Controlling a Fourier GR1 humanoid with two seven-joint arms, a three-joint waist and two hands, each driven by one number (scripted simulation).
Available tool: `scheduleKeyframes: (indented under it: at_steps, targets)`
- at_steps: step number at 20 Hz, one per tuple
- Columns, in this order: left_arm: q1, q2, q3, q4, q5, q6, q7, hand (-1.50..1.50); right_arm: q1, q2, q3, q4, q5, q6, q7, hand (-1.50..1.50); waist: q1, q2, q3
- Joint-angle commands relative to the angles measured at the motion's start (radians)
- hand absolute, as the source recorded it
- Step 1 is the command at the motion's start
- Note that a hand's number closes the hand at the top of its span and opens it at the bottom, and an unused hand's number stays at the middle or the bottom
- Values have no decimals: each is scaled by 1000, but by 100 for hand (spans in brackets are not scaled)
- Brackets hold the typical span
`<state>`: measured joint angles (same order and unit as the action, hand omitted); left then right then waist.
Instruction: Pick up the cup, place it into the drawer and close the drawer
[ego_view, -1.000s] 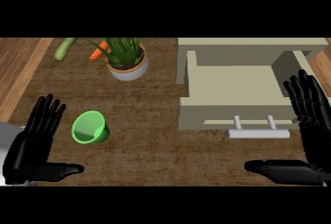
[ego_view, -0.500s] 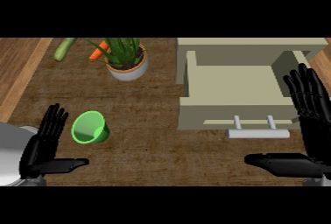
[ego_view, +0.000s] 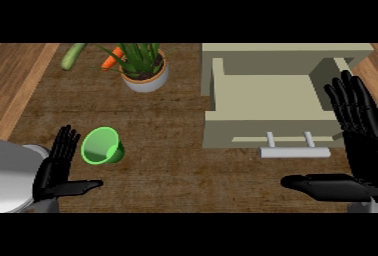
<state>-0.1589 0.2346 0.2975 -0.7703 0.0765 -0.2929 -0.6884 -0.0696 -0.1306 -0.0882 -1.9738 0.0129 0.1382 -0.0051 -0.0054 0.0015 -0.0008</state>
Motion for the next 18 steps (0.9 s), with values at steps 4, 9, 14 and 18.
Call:
scheduleKeyframes:
  at_steps: [4, 9, 14, 18]
  targets:
    - [-180, 80, 46, 420, -33, -57, -245, -150, -25, -28, -44, 38, -39, 37, -8, -150, -7, 3, -1]
    - [-208, 86, 34, 495, -58, -16, -327, -150, 24, 23, 24, 11, 26, 8, -25, -150, -6, 2, -1]
    - [-268, 53, 39, 570, -71, 28, -355, -150, 9, 1, 0, 71, 14, 36, -82, -150, -19, 8, -3]
    - [-260, 50, 19, 562, -86, 2, -383, -150, -11, -11, -25, 52, -16, 38, -33, -150, -14, 6, -2]
